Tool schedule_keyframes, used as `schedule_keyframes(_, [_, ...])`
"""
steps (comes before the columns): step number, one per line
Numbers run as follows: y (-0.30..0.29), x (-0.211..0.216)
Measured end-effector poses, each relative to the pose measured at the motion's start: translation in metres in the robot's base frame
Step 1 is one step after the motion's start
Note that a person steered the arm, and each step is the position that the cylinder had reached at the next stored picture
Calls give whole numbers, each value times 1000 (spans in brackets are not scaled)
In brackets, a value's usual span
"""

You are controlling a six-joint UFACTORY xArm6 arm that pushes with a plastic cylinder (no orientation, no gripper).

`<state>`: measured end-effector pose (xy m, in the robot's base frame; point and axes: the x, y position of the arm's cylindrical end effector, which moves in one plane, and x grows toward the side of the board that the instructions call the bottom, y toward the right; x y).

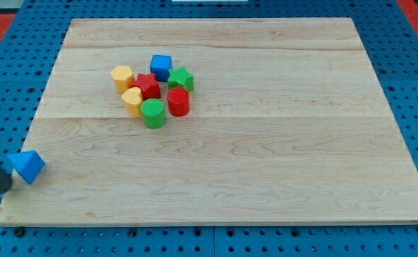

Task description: Move the blue triangle towards the yellow heart

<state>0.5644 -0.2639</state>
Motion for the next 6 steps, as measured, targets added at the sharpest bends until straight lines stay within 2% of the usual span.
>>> schedule_keyframes(1, [31,-46])
schedule_keyframes(2, [48,-44])
schedule_keyframes(3, [3,-33])
schedule_keyframes(4, [-22,-77])
schedule_keyframes(5, [45,-97])
schedule_keyframes(6, [72,-88])
